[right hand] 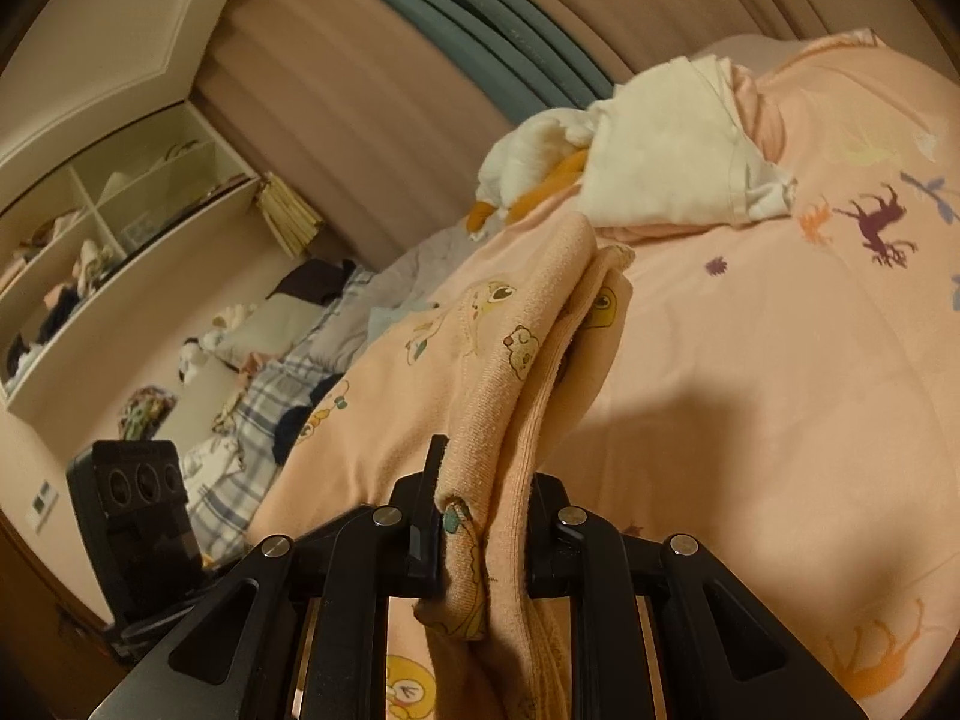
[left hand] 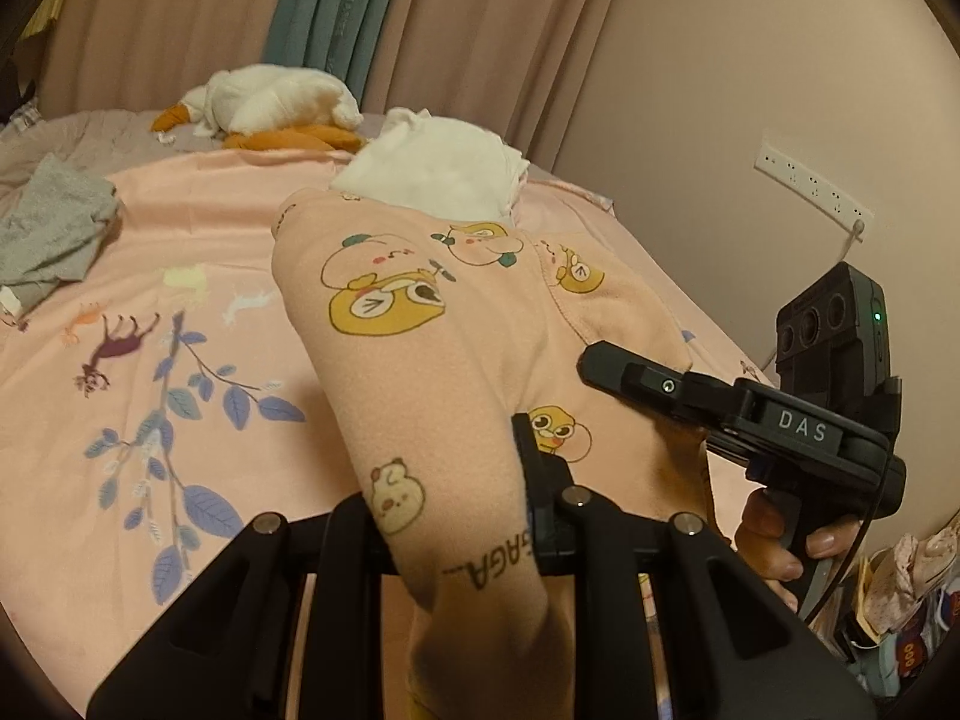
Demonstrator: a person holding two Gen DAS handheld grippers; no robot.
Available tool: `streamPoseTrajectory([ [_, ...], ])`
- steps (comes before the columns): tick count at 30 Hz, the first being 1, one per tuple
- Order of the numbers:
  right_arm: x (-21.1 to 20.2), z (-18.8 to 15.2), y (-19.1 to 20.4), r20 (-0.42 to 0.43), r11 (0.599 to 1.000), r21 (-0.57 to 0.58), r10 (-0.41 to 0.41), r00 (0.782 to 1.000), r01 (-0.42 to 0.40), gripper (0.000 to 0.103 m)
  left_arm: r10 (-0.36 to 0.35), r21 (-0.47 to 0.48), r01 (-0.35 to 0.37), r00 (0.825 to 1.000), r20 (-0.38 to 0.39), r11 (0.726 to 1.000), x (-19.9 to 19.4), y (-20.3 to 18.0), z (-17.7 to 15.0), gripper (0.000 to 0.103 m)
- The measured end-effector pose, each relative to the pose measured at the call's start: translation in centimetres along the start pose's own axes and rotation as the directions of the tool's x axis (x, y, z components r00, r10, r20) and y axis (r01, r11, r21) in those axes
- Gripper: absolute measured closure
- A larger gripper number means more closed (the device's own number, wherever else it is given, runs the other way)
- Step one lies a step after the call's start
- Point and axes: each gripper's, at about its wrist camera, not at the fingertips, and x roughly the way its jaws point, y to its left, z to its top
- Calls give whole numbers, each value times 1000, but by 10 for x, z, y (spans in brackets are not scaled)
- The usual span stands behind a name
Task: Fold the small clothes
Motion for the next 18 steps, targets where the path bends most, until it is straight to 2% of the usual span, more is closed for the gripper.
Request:
streamPoseTrajectory([
  [10, 29, -5, 22, -24, 998, -40, 37, 999, -37, 84, 56, -41, -55, 998, 22, 998, -26, 29, -9, 83],
  [18, 50, -13, 54, -70, 987, -157, -28, 997, 17, 84, 69, -85, -66, 997, 30, 994, -38, 54, -26, 82],
])
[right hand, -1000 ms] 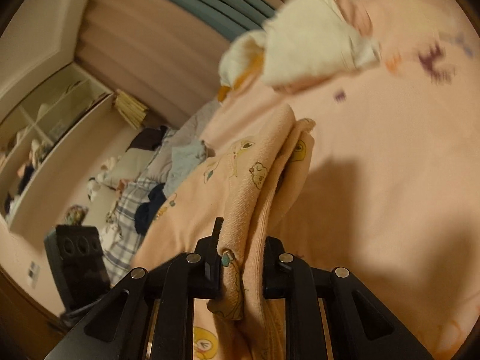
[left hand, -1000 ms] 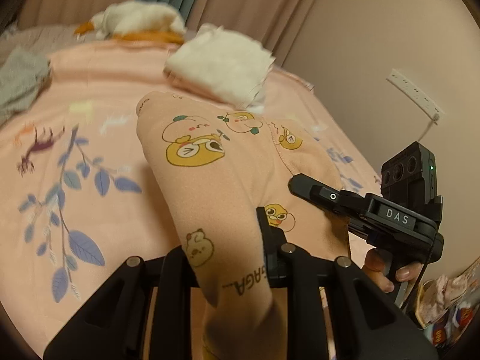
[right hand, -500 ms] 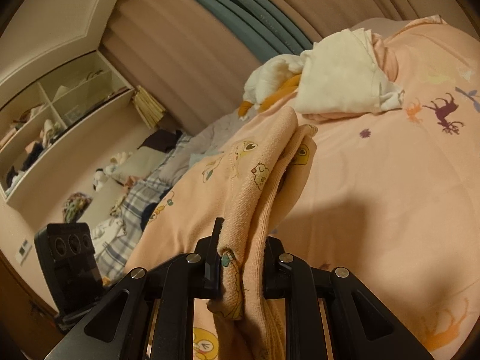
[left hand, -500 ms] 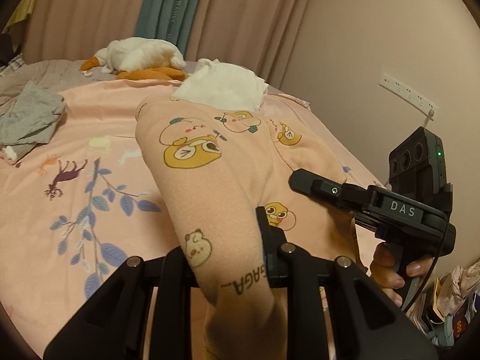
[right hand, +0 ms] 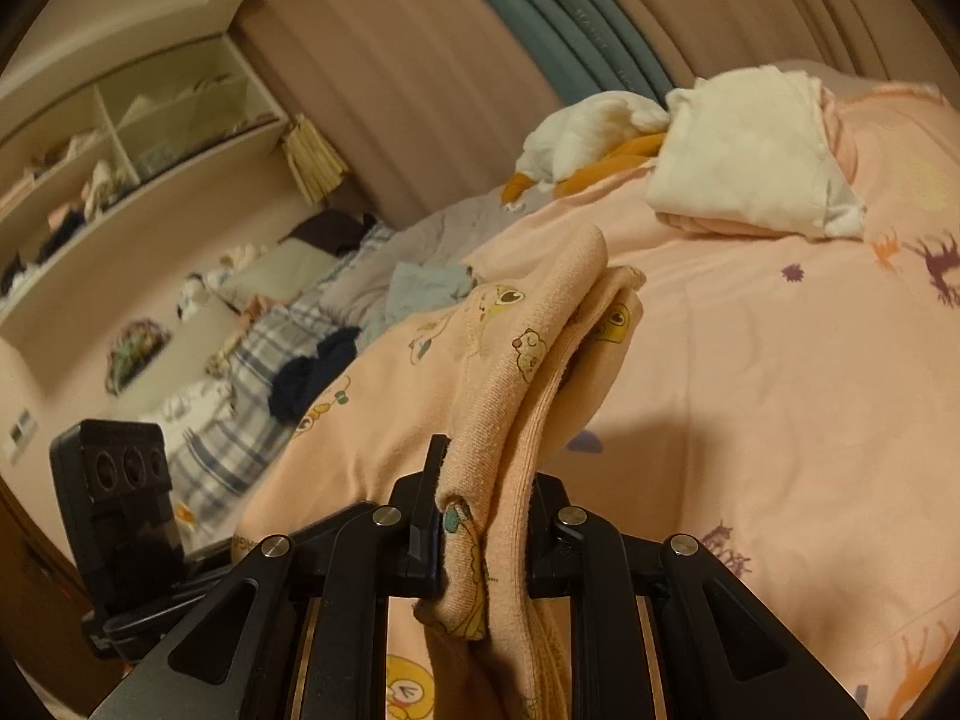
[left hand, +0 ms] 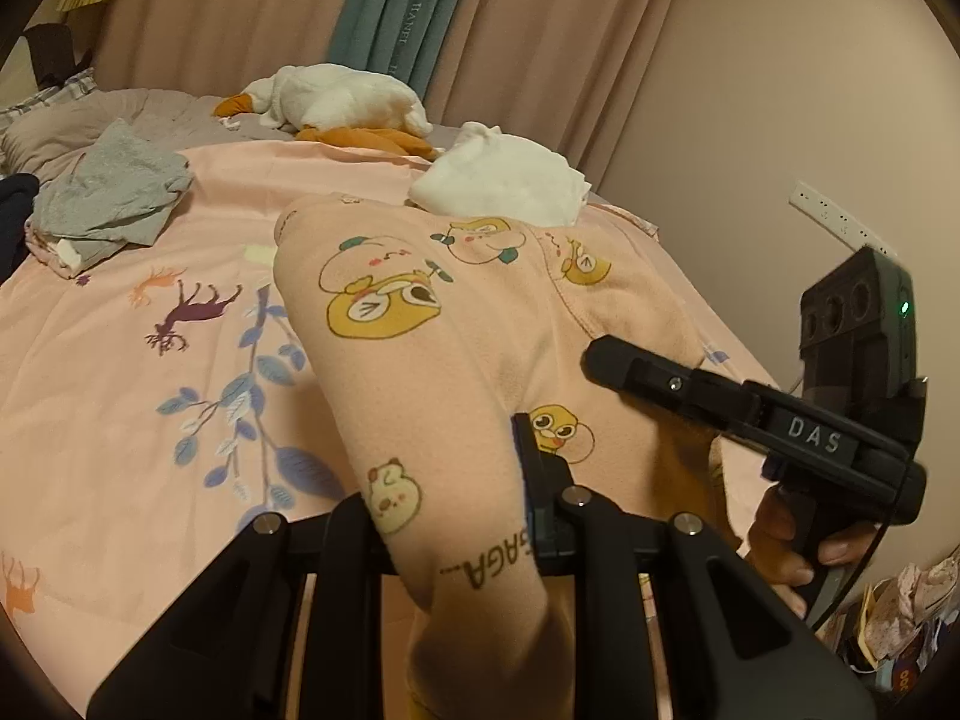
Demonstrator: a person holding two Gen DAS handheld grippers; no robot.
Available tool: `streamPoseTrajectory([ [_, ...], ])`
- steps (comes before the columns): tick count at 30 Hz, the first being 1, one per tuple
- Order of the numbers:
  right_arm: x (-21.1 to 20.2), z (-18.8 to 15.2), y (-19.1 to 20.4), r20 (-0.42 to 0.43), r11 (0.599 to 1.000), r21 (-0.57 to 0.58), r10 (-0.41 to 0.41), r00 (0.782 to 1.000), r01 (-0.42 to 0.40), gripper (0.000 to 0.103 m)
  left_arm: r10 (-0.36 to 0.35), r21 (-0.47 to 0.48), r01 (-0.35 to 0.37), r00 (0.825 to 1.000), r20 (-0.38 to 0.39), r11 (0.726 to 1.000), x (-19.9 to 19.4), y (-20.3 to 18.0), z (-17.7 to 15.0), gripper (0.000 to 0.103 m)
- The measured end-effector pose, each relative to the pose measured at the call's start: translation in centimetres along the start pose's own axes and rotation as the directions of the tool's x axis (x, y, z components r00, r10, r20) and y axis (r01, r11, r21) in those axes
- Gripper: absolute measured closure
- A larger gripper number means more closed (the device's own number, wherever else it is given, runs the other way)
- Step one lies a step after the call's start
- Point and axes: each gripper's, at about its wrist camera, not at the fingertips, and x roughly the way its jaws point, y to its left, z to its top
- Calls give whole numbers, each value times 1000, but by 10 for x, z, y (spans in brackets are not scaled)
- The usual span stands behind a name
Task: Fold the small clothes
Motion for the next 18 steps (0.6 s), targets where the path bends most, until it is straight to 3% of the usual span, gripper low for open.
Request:
streamPoseTrajectory([
  [18, 36, -14, 42, -77, 992, -126, -30, 997, 20, 84, 48, -41, -47, 999, 22, 998, -17, 45, -18, 82],
])
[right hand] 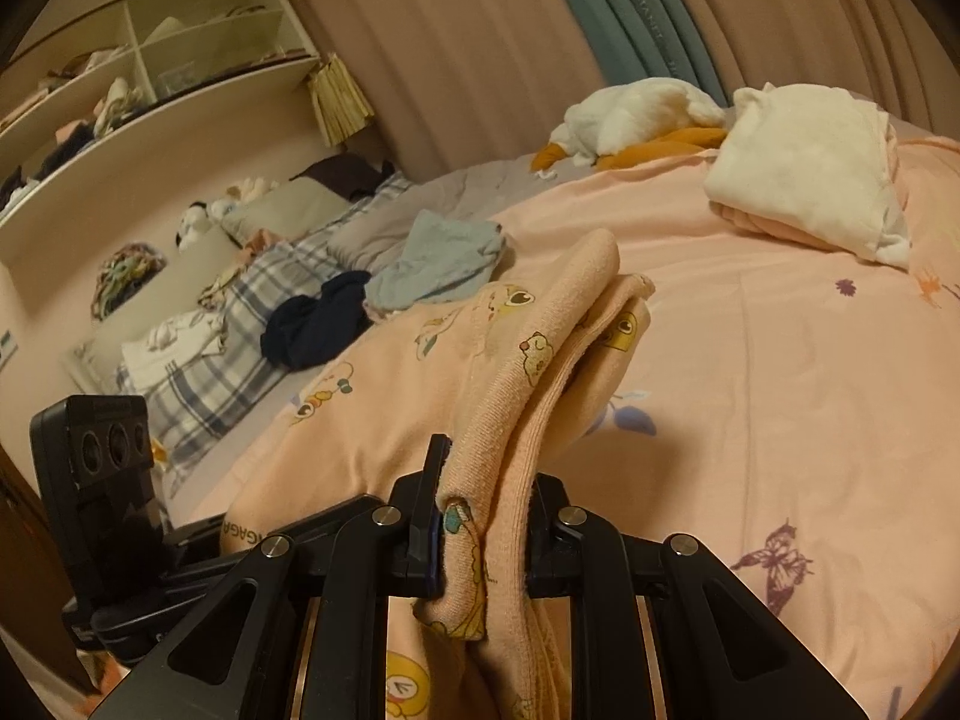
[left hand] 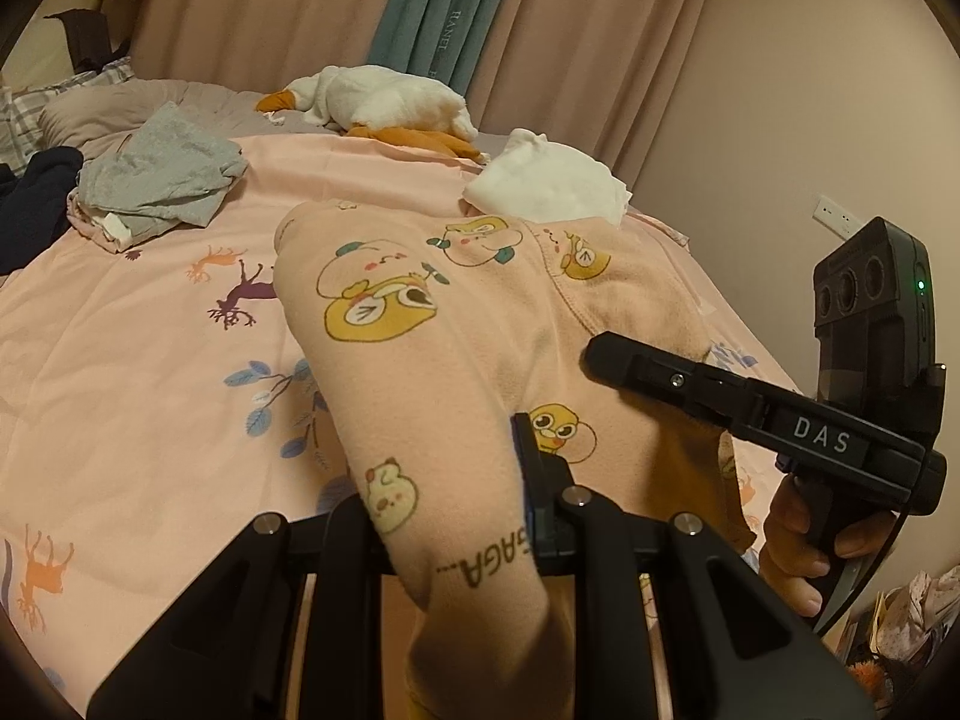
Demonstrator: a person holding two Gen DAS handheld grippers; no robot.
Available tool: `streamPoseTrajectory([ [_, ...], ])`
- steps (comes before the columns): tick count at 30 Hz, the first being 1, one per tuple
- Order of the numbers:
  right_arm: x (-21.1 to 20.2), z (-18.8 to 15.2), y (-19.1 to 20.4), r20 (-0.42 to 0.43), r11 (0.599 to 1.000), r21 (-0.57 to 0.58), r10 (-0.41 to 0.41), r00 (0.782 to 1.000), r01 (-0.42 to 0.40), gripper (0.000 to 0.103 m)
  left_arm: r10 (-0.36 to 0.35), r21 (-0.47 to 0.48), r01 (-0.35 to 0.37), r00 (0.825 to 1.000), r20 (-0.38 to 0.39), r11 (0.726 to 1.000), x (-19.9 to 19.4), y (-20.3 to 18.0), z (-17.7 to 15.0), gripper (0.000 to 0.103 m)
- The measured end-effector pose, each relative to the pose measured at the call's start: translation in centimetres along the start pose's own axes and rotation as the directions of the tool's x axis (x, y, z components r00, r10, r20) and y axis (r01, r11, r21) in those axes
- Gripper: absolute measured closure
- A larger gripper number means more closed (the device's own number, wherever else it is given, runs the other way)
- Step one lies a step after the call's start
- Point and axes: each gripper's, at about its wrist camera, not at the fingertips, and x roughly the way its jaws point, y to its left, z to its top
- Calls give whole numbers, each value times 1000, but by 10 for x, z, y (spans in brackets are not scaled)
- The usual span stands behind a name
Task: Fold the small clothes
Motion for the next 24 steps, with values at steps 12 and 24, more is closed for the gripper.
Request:
streamPoseTrajectory([
  [12, 24, -3, 3, -65, 1000, -13, -27, 998, 26, 84, 31, -12, -32, 999, -30, 999, 15, 18, -11, 82],
  [24, 58, -13, 1, -158, 992, -73, -117, 980, 107, 84, 41, -41, -46, 993, -107, 998, 48, 44, -21, 79],
])
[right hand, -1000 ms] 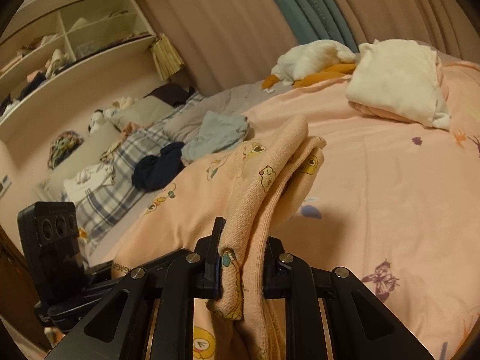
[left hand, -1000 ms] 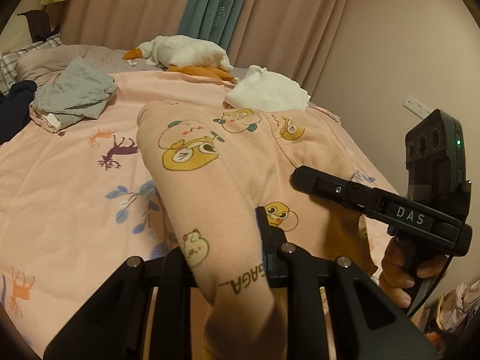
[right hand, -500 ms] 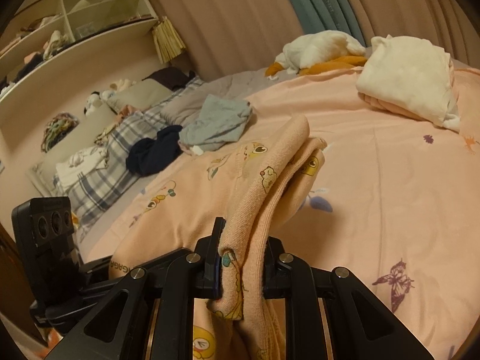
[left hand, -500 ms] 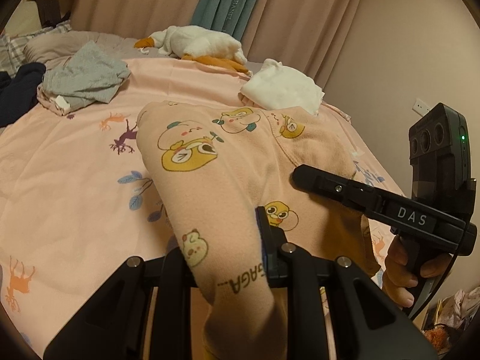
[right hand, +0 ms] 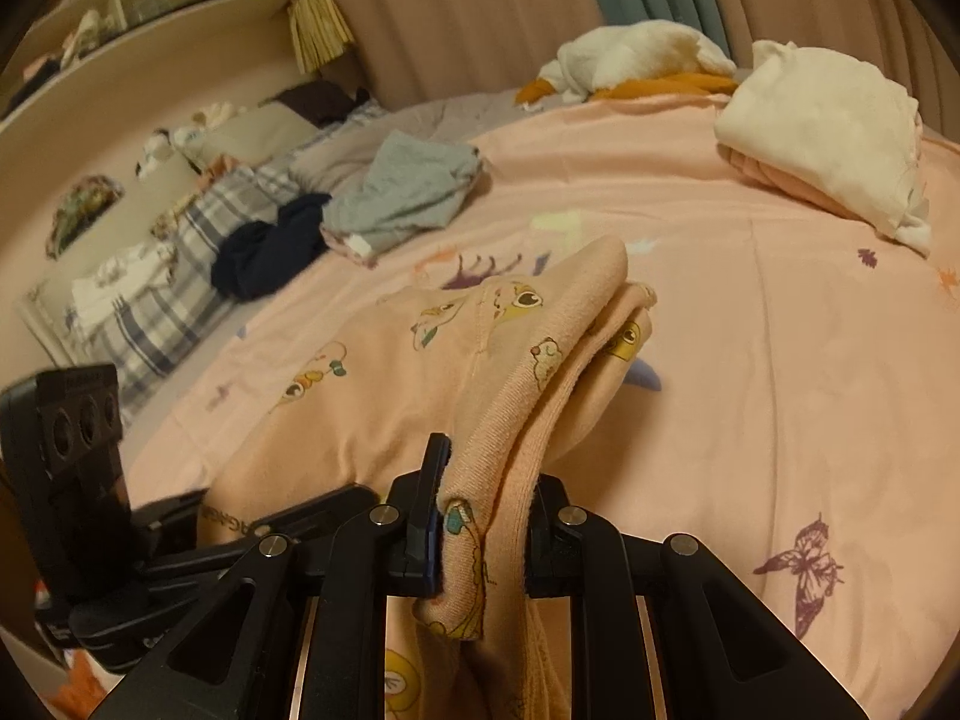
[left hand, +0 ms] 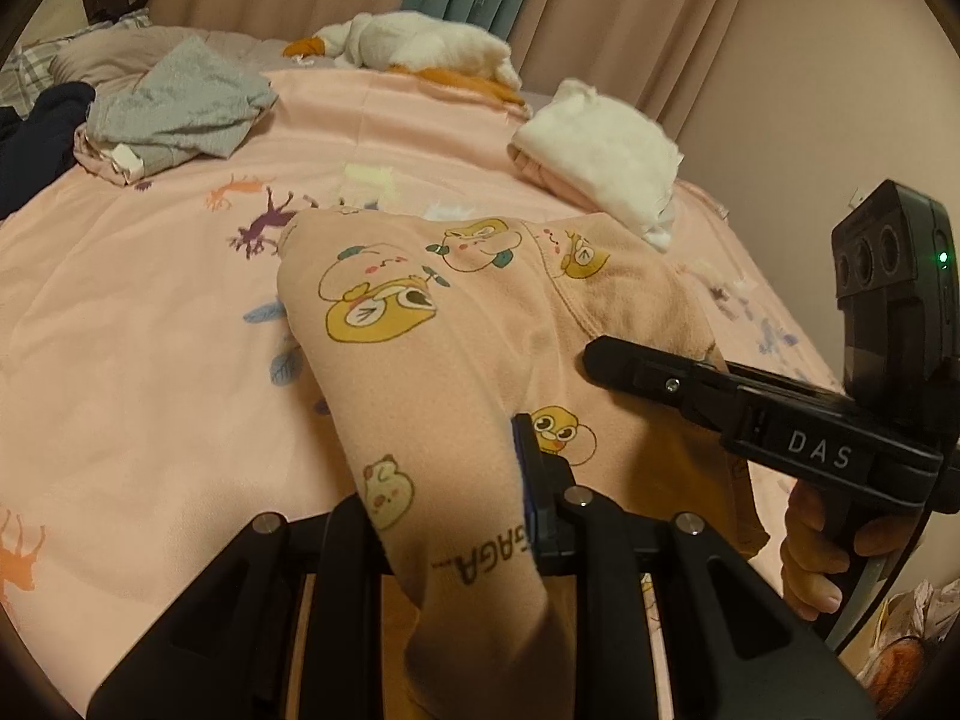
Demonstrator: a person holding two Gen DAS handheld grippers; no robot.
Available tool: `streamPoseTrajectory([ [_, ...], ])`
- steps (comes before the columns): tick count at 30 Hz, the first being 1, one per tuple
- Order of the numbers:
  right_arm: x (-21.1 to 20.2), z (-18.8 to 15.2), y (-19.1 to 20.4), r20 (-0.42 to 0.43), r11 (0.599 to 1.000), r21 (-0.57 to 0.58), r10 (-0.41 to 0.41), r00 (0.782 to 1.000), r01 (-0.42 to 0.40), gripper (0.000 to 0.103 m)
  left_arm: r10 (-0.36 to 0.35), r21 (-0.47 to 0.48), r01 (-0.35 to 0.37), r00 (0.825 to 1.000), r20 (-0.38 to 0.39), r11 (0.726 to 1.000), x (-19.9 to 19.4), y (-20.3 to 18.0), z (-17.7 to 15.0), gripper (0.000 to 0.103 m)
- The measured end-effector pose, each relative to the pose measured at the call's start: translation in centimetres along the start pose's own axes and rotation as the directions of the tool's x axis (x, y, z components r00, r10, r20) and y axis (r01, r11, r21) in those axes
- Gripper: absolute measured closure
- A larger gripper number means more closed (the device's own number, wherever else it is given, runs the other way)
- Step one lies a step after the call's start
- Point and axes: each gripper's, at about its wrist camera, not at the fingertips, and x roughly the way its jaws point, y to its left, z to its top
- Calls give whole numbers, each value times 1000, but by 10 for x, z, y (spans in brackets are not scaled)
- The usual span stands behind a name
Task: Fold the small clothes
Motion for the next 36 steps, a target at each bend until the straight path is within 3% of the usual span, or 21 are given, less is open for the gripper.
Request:
streamPoseTrajectory([
  [4, 21, -4, -7, -79, 999, 34, -25, 997, 28, 83, 69, -35, -72, 995, -75, 997, 16, 13, -6, 70],
  [7, 28, -8, -12, -134, 998, 54, -21, 991, 29, 82, 98, -27, -101, 992, -78, 995, 8, 14, -6, 64],
  [10, 17, -6, -9, -118, 998, 46, -31, 992, 37, 75, 186, 14, -185, 982, -44, 983, -11, 8, -2, 58],
  [16, -12, -4, -14, -31, 990, 35, -133, 991, 134, 60, 274, 18, -275, 961, 48, 961, -43, 11, 4, 59],
  [21, -28, 2, -25, 32, 992, 98, -80, 996, 76, 60, 205, 0, -206, 974, 96, 978, -54, 7, 10, 61],
  [23, -25, 1, -23, 16, 995, 92, -48, 999, 46, 66, 175, 13, -176, 983, 53, 984, -43, 2, 9, 62],
  [24, -22, 1, -22, 3, 996, 89, -10, 1000, 10, 77, 165, 20, -166, 985, 39, 986, -37, -1, 7, 62],
  [25, -18, 1, -20, -14, 996, 91, 24, 1000, -22, 81, 166, 25, -166, 986, 24, 986, -31, -1, 5, 65],
  [27, -8, -1, -15, -54, 995, 85, 61, 997, -57, 81, 197, 21, -196, 980, -22, 980, -17, 1, -1, 69],
  [31, 16, -12, -13, -157, 999, 31, -31, 987, 36, 82, 231, 13, -231, 970, -73, 973, -5, 12, -14, 69],
  [33, 30, -19, -23, -233, 997, 58, -38, 972, 53, 89, 229, 9, -229, 970, -77, 973, -4, 16, -20, 69],
  [34, 35, -22, -28, -241, 996, 59, -55, 969, 71, 100, 228, 7, -228, 970, -84, 974, -3, 18, -23, 67],
  [36, 35, -24, -33, -236, 995, 73, -44, 971, 63, 102, 230, -3, -231, 968, -99, 973, 1, 23, -26, 64],
])
